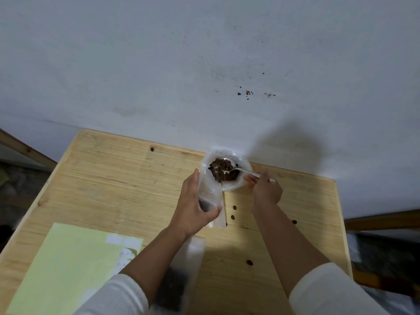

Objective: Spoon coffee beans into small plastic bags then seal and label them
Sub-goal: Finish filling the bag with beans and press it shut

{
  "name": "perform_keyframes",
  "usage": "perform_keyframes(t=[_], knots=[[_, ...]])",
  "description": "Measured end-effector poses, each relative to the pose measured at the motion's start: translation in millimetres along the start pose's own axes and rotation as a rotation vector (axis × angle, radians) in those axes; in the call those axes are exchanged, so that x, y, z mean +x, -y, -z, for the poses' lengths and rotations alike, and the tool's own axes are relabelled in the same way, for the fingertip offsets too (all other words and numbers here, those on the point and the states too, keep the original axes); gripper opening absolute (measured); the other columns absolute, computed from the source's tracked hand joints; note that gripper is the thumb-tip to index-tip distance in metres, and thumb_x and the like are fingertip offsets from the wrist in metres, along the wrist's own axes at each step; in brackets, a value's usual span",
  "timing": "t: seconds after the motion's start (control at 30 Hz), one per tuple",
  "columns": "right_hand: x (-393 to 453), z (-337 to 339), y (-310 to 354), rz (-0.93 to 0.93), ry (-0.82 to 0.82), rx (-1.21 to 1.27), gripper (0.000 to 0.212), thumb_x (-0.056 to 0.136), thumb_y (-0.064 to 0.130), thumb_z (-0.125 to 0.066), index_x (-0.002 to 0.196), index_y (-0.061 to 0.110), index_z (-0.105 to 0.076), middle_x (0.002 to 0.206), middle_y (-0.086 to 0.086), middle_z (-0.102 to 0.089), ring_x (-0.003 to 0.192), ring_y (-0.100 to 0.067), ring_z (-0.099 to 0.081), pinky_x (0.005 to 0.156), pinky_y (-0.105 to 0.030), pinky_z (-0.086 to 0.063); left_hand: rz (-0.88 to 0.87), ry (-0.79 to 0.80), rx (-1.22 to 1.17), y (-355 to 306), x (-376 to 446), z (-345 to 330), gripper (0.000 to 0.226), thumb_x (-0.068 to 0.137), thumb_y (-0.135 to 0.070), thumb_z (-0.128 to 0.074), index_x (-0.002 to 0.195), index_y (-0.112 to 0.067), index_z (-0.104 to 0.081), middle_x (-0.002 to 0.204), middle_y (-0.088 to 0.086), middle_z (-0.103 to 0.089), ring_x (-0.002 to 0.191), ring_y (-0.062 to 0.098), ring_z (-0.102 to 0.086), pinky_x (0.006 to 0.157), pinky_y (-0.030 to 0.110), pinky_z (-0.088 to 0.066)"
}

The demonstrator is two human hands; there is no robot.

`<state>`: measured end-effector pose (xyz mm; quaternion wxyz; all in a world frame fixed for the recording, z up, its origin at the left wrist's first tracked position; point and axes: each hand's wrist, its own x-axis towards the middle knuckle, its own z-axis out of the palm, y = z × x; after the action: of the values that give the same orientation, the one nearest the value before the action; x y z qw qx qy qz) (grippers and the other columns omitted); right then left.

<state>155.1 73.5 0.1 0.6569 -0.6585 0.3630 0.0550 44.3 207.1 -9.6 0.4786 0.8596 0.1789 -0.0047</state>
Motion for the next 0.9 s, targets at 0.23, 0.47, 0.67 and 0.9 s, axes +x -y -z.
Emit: perform_keyframes(t=[0.23,0.47,0.67,0.9], knots=[[1,20,0,-0.092,0.077,0.159,0.023,0.099,0.022,-0.044,0.098,0.000,-0.053,0.057,-0.008,-0.068,0.044,-0.012,-0.065,0.036,-0.016,-0.045,0.002,-0.008,-0.017,1,-2,0,0.112,0.069,-0.034,-0.081,0.150,-0.021,-0.004,0.149,-0.002,-0.021,0.132,0.006,-0.022,0.103,0.016,-0.021],[-23,41,23,0.031,0.184,0.076,0.021,0.099,0.022,-0.043,0.091,0.010,-0.058,0.066,-0.006,-0.069,0.056,-0.013,-0.067,0.038,-0.019,-0.043,0.009,-0.021,-0.059,-2,-4,2,0.112,0.068,-0.031,-0.082,0.150,-0.021,-0.007,0.148,-0.001,-0.022,0.127,0.002,-0.023,0.103,0.016,-0.021],[-61,52,34,0.430,0.374,-0.221,0.023,0.098,0.019,-0.045,0.083,0.014,-0.061,0.067,-0.005,-0.067,0.057,-0.011,-0.066,0.038,-0.021,-0.045,0.003,-0.043,-0.073,-4,-7,1,0.113,0.066,-0.033,-0.083,0.150,-0.021,-0.008,0.148,-0.001,-0.024,0.129,0.006,-0.027,0.102,0.017,-0.023],[-70,74,36,0.604,0.480,-0.440,0.010,0.090,0.020,-0.060,0.085,0.018,-0.069,0.064,-0.003,-0.065,0.039,-0.009,-0.050,0.042,-0.017,-0.042,-0.008,-0.074,-0.076,-6,-11,3,0.113,0.066,-0.033,-0.083,0.150,-0.019,-0.009,0.150,0.002,-0.022,0.135,0.014,-0.027,0.106,0.020,-0.023]])
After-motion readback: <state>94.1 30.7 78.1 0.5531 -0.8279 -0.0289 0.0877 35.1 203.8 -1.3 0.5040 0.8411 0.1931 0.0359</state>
